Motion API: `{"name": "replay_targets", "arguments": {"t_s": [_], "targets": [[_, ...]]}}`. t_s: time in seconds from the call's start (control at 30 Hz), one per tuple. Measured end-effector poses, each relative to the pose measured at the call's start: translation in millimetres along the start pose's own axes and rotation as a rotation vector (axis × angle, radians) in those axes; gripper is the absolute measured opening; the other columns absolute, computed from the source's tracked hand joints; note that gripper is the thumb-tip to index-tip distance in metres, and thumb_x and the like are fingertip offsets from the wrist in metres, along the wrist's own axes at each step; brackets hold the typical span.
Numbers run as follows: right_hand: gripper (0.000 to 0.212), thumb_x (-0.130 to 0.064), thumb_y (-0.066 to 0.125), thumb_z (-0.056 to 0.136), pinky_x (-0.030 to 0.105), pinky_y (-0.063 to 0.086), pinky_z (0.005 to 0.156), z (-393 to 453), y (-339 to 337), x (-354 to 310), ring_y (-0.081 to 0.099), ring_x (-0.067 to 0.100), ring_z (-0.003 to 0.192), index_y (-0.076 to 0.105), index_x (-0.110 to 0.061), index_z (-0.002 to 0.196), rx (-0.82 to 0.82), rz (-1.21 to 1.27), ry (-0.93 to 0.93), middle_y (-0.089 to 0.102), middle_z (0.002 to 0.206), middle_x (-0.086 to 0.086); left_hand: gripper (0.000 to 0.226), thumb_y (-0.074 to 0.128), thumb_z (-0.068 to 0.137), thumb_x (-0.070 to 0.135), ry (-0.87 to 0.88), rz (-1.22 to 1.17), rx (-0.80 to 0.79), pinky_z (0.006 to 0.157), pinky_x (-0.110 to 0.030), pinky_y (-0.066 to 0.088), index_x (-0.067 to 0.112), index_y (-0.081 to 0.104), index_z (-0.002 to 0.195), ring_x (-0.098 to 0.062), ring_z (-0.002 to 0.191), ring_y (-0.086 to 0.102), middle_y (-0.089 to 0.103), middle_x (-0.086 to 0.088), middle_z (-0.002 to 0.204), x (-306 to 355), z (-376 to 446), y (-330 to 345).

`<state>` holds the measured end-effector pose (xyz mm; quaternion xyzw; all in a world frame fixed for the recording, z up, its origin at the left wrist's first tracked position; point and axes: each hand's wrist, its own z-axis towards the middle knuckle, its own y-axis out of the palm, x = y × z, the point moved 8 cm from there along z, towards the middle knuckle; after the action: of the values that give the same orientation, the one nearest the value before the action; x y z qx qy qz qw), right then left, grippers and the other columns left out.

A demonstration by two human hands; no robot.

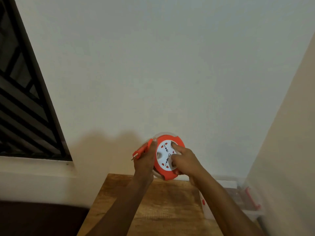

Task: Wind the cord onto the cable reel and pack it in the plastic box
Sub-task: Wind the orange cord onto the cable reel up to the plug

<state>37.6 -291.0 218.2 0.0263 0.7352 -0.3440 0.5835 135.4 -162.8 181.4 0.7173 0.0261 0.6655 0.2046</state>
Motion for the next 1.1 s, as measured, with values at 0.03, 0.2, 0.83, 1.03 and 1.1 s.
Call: {"name": "replay_targets", "arguments": {"t_s": [0.03,0.2,0.83,1.03,1.1], "targets": [[0.055,-0.021,0.053,0.093,0.042,0.055,0.091,-1,1,3,0.055,0.027,0.118,0.037,-0.033,0.144,-0.020,0.047,0.015,0.045,0.146,0.004,0.031,0.072,0.091,0.045,-0.034,-0.027,-0.008,0.067,-0.039,0.067,0.018,0.075,0.107,-0.027,0.081,0.082,0.084,-0.003,0.092,-4,0,-2],[0.066,-0.033,0.061,0.089,0.031,0.052,0.090,-20,5,3,0.062,0.015,0.108,0.031,-0.034,0.148,0.103,-0.253,-0.194,0.063,0.129,-0.002,0.029,0.073,0.091,0.039,-0.073,-0.043,-0.071,0.062,-0.036,0.066,0.016,0.076,0.107,-0.025,0.080,0.082,0.084,-0.003,0.092,-5,5,-1],[0.058,-0.061,0.051,0.085,0.033,0.048,0.095,-32,17,13,0.051,0.016,0.121,0.038,-0.038,0.137,0.154,-0.633,-0.435,0.044,0.145,-0.004,0.062,0.083,0.059,0.061,-0.053,0.150,-0.211,0.071,-0.036,0.067,0.019,0.078,0.104,-0.024,0.086,0.081,0.084,-0.003,0.097,-7,-2,-9],[0.074,-0.065,0.064,0.070,0.030,0.053,0.079,-21,15,14,0.064,0.018,0.099,0.036,-0.027,0.128,0.205,-0.528,-0.335,0.062,0.120,-0.005,0.038,0.077,0.073,0.044,-0.099,0.128,-0.279,0.054,-0.020,0.060,0.016,0.076,0.099,-0.014,0.072,0.080,0.083,0.003,0.082,-12,-17,-1],[0.074,-0.067,0.067,0.069,0.029,0.055,0.077,-17,13,19,0.066,0.018,0.096,0.036,-0.028,0.122,0.198,-0.481,-0.281,0.064,0.117,-0.004,0.038,0.076,0.074,0.043,-0.101,0.139,-0.285,0.053,-0.021,0.060,0.017,0.075,0.101,-0.015,0.070,0.080,0.083,0.004,0.081,-12,-19,-3]]}}
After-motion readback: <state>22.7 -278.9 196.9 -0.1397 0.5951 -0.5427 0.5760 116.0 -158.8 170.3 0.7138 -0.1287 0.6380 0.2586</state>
